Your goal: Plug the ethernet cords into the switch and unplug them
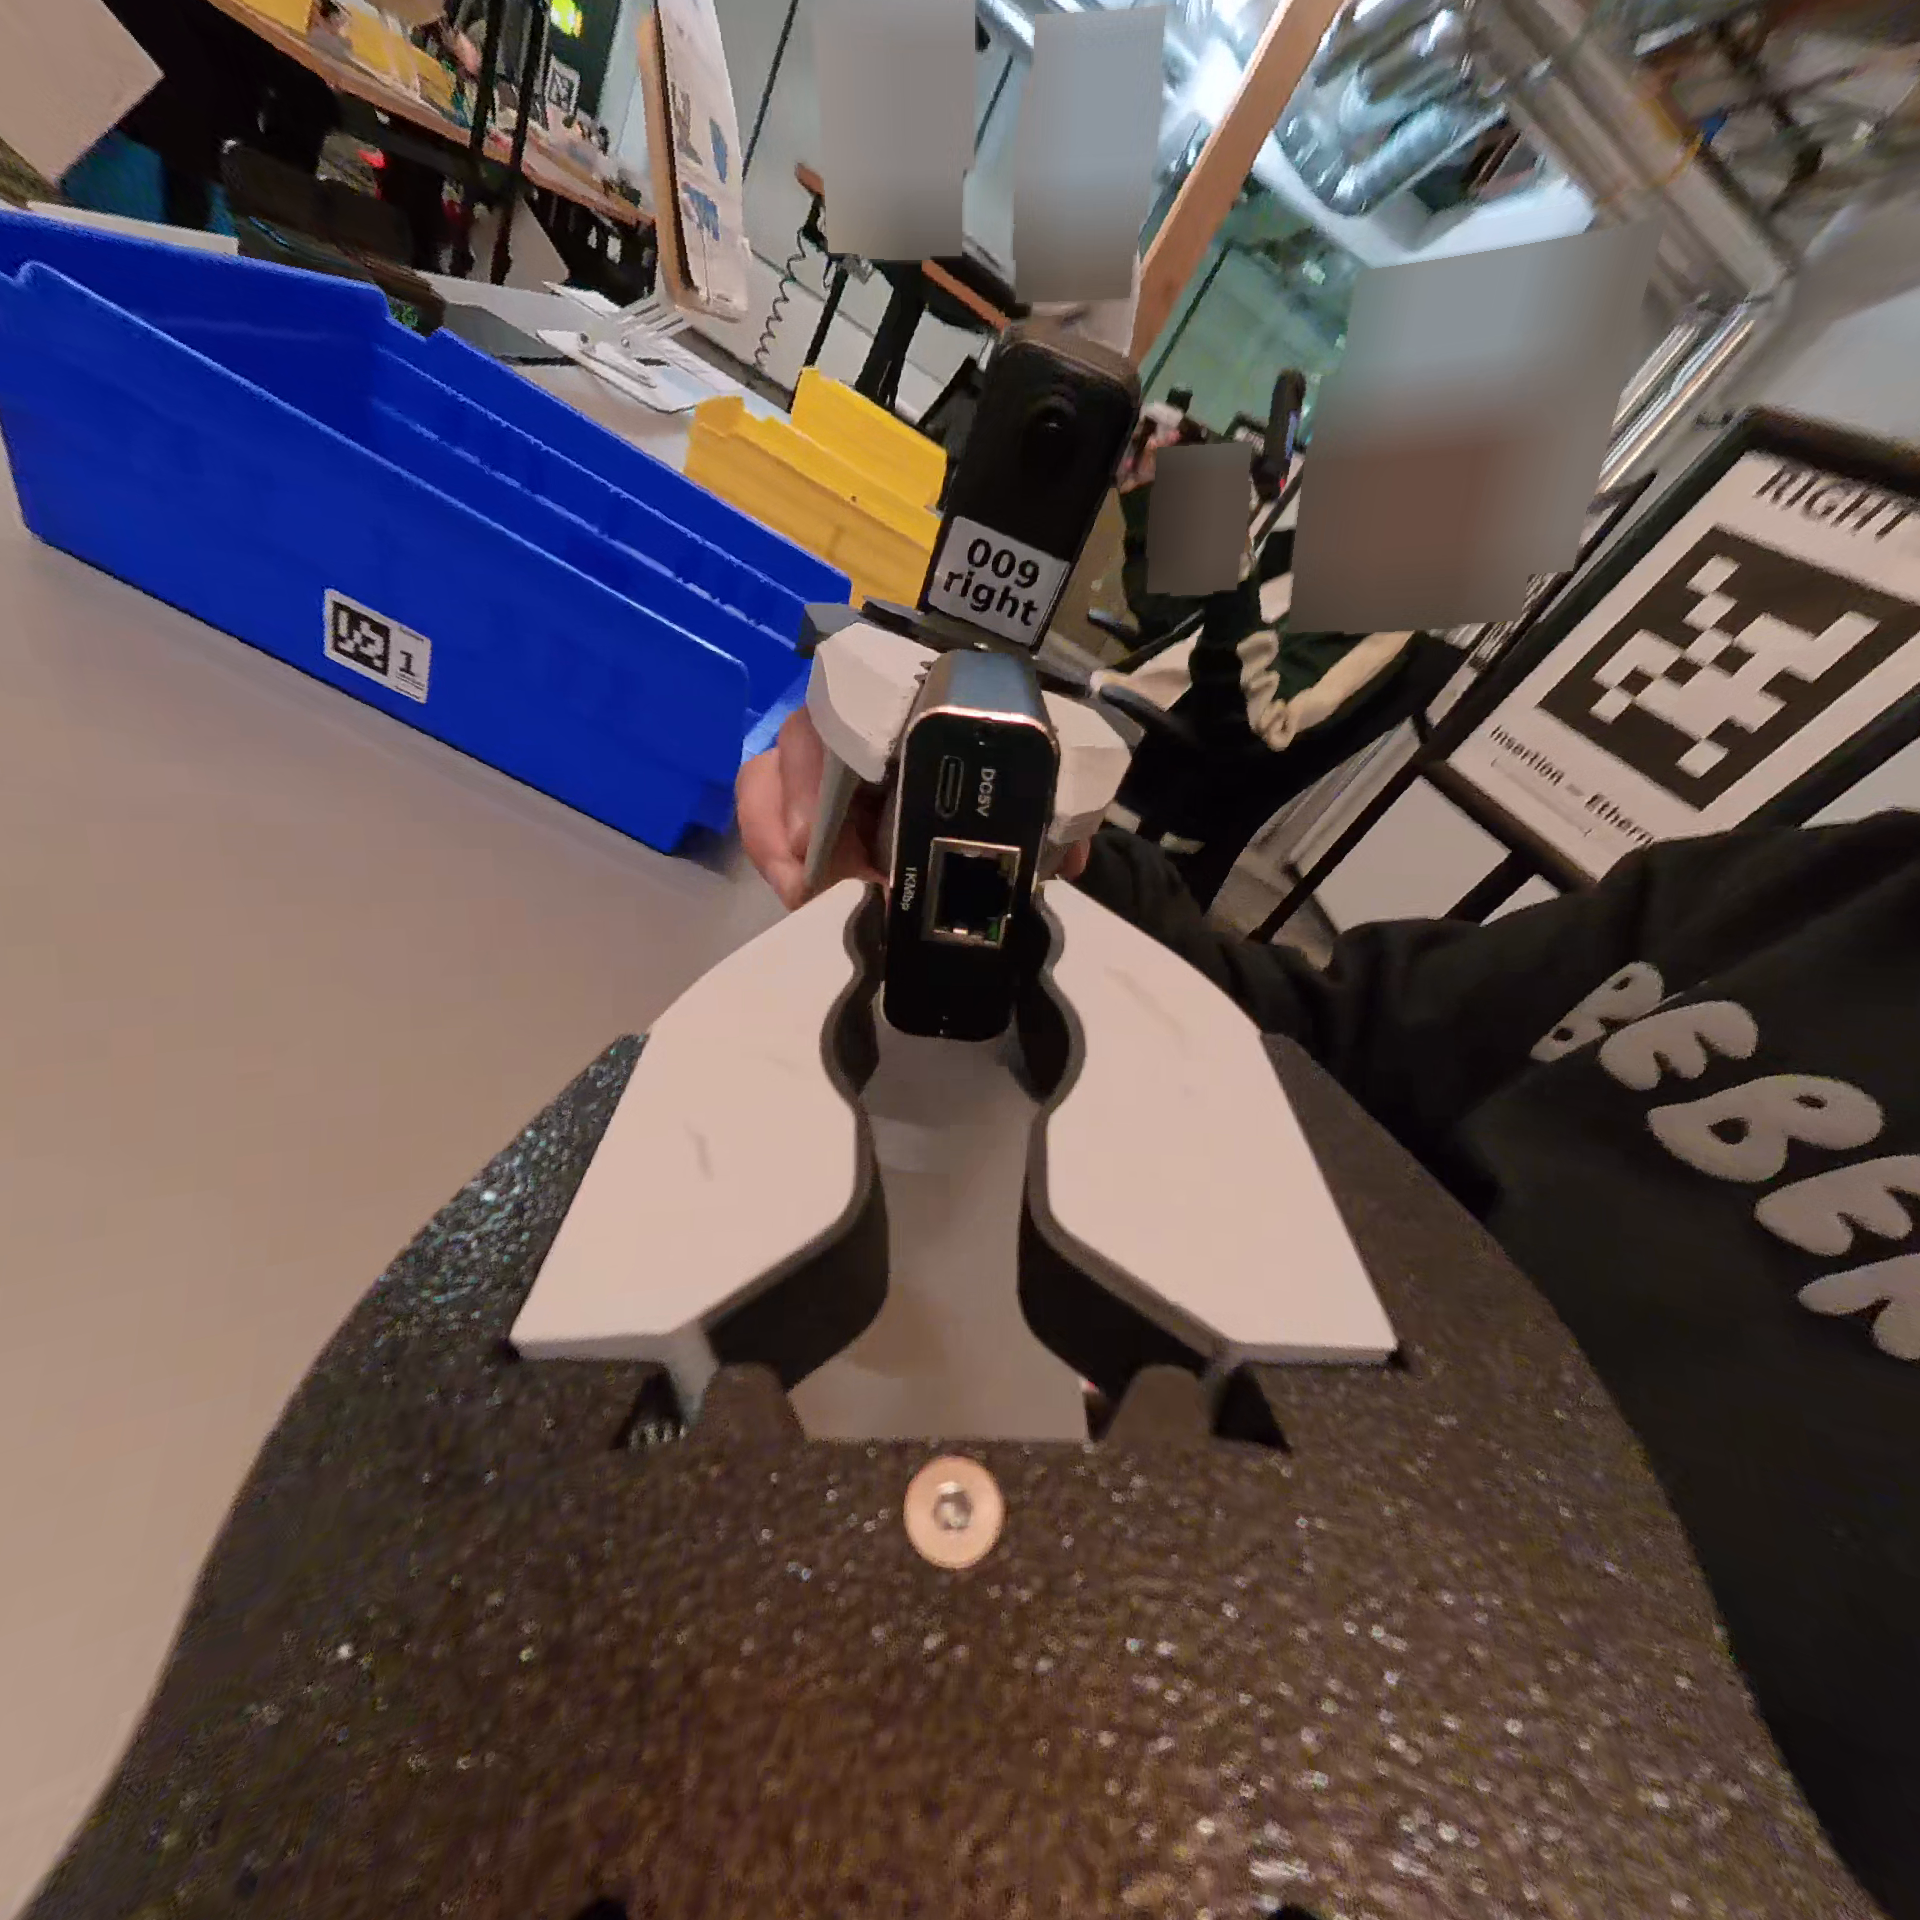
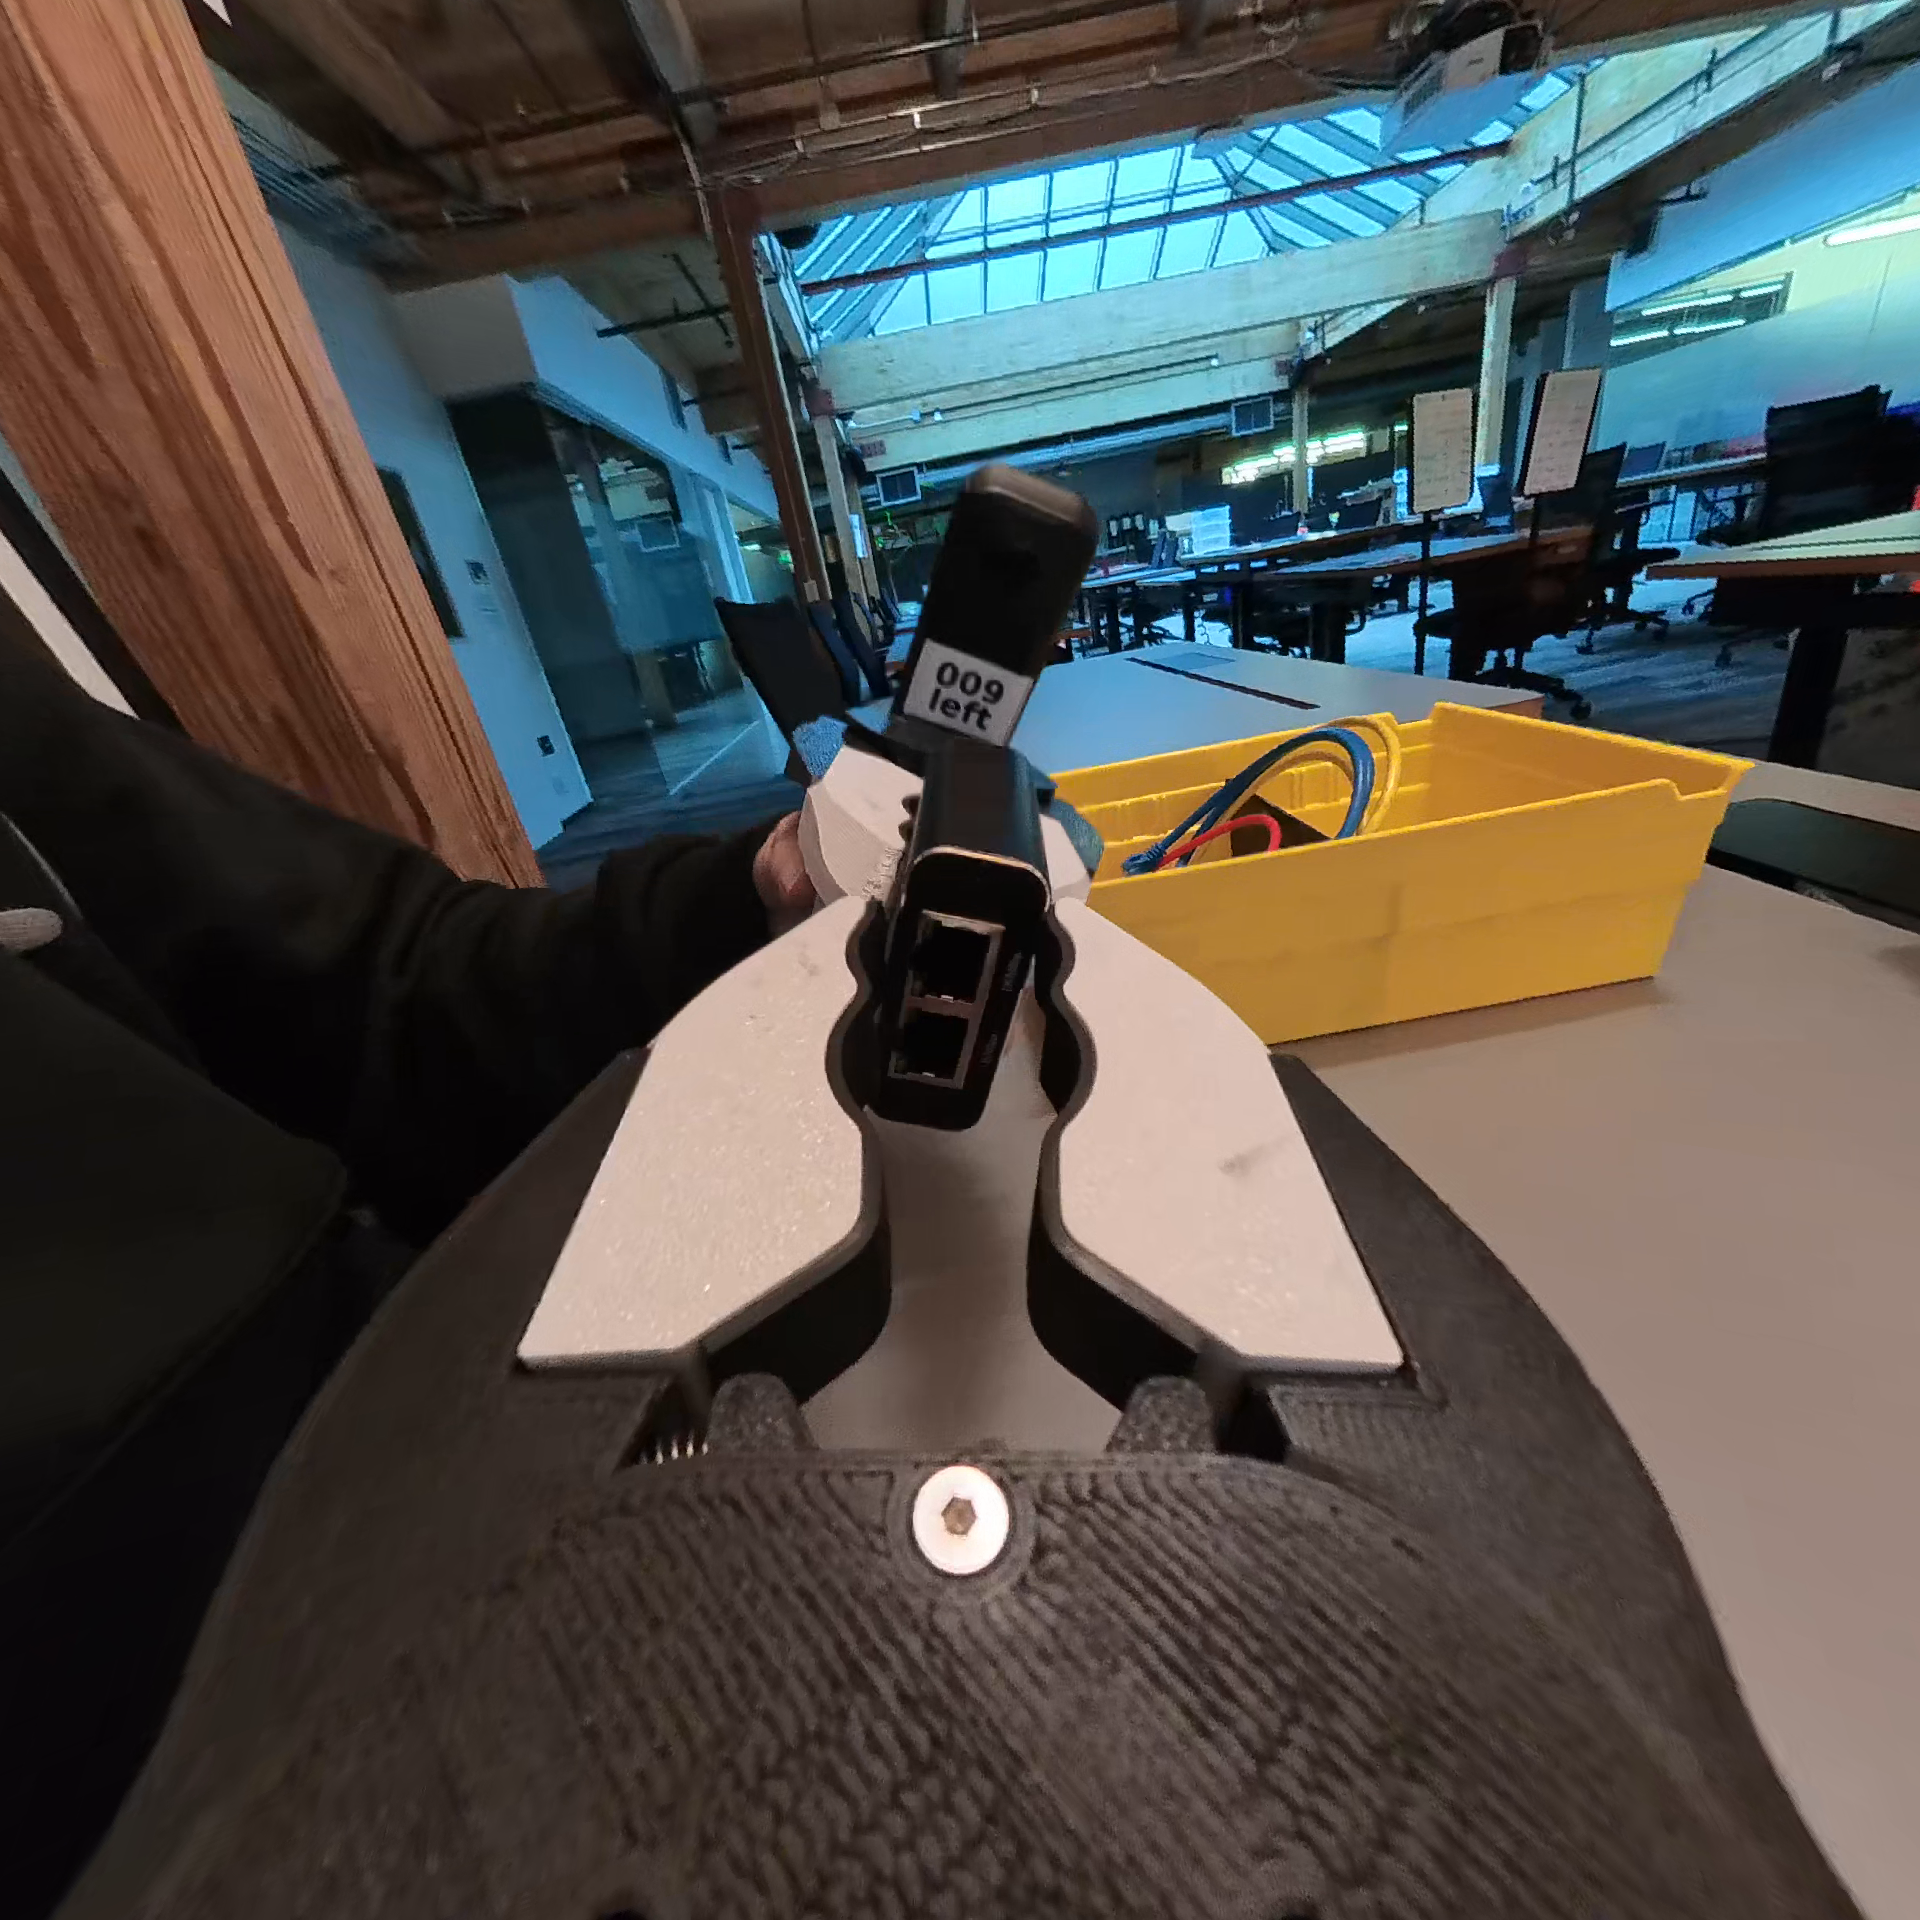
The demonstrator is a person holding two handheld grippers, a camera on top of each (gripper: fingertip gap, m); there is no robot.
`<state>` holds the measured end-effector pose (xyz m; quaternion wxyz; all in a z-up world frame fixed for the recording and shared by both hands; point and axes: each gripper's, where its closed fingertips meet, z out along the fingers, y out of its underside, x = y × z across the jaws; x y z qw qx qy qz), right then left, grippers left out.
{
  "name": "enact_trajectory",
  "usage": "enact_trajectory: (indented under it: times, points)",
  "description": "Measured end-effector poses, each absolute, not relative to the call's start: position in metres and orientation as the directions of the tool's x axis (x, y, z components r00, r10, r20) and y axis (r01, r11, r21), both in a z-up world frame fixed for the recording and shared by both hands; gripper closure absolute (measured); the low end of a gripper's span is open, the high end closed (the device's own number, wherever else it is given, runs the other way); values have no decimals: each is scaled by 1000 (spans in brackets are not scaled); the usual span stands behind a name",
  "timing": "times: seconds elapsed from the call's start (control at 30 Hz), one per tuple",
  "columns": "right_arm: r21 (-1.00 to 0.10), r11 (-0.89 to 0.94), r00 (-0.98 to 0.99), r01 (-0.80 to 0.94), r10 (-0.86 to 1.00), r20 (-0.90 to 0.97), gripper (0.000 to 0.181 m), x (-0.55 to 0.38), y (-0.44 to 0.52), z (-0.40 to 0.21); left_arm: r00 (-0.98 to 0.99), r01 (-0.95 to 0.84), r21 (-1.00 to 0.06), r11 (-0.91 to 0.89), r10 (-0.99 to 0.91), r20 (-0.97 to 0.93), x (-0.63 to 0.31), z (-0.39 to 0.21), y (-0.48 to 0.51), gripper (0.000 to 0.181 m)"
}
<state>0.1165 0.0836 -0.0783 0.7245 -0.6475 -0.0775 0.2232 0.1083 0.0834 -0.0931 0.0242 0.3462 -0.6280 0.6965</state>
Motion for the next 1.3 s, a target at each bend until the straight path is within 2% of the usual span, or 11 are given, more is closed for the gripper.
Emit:
enact_trajectory:
  times: [0.07,0.17,0.2,0.3,0.47,0.6,0.8,0.97,1.07,1.17,1.3]
  points:
    - [-974,99,904,-202,403,-146,145,118,82,-74,-702,-554,-777,-298,-335,629,108,-91,81,157]
    - [-984,177,957,36,278,85,96,121,78,-71,-597,-688,-624,-372,-198,777,109,-86,78,157]
    - [-974,160,949,159,248,195,86,119,78,-77,-570,-722,-583,-374,-157,806,108,-83,76,157]
    - [-919,95,897,383,198,395,73,115,79,-90,-493,-794,-505,-338,-128,861,109,-84,66,157]
    - [-894,194,885,403,168,435,88,112,76,-78,-410,-857,-435,-275,-147,900,112,-91,46,157]
    - [-877,200,871,437,148,468,103,116,72,-81,-407,-861,-433,-267,-151,901,114,-89,39,157]
    - [-909,154,901,386,150,408,105,121,75,-81,-387,-847,-417,-329,-156,909,120,-86,44,157]
    - [-959,201,957,200,172,235,105,124,82,-75,-450,-783,-495,-376,-206,869,124,-79,54,152]
    - [-963,248,968,105,197,157,105,128,78,-71,-484,-745,-544,-386,-248,839,122,-76,61,136]
    - [-956,294,969,17,230,88,105,135,70,-67,-533,-658,-634,-406,-344,773,121,-63,87,135]
    - [-935,339,960,-104,280,-5,105,144,64,-73,-418,-564,-773,-290,-707,571,129,-67,172,138]
